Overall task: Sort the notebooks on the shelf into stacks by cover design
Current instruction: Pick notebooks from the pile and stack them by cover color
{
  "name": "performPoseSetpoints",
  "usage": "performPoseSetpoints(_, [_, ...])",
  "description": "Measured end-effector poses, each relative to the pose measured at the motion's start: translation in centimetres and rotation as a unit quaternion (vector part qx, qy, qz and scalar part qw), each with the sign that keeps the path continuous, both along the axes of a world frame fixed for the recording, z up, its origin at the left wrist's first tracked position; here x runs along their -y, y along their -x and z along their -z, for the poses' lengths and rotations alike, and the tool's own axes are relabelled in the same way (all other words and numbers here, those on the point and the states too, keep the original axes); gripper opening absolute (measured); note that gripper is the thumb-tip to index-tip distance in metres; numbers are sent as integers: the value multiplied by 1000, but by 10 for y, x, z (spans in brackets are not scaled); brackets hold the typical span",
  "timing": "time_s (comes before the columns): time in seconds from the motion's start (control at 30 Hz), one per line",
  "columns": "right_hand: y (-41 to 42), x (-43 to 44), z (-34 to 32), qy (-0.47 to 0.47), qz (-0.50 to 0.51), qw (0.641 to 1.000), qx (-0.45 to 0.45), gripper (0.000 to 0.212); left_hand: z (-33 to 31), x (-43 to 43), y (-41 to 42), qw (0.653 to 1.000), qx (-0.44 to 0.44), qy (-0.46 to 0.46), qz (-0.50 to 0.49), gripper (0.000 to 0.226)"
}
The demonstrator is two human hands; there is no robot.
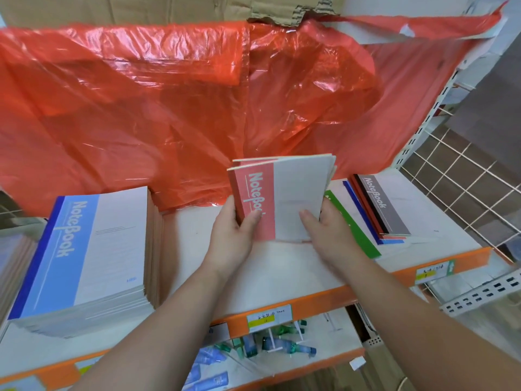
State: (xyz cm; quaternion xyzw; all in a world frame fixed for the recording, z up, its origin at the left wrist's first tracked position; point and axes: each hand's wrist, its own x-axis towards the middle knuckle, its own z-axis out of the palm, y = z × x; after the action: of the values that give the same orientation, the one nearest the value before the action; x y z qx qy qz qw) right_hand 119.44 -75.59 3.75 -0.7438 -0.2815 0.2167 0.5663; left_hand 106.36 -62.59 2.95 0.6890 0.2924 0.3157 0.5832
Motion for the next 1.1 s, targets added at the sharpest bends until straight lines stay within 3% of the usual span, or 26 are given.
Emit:
performPoseSetpoints(0.13, [9,-3,13,29,-14,999,2,33,20,1,4,999,-51,5,-11,33])
performPoseSetpoints(0.33, [10,-5,19,6,-9,1000,-9,35,22,0,1,998,-66,-21,-8,34])
performPoseSetpoints(0.6, [12,0,41,71,-26,997,-14,34,31,-1,-1,991,-130,-10,-14,29])
performPoseSetpoints(0.77, [16,-6,23,44,-40,998,18,28,7,2,9,989,-133,-40,-52,29])
performPoseSetpoints(0.87, [25,-15,-1,-3,-58,998,28,24,-24,2,26,983,-127,-102,-85,29])
performPoseSetpoints(0.97, [42,-30,-29,-63,-84,994,18,22,-60,-3,49,969,-133,-160,-135,27])
performPoseSetpoints(1.1, [82,-55,-58,-78,-141,987,-27,25,-88,-12,91,952,-156,-153,-213,33])
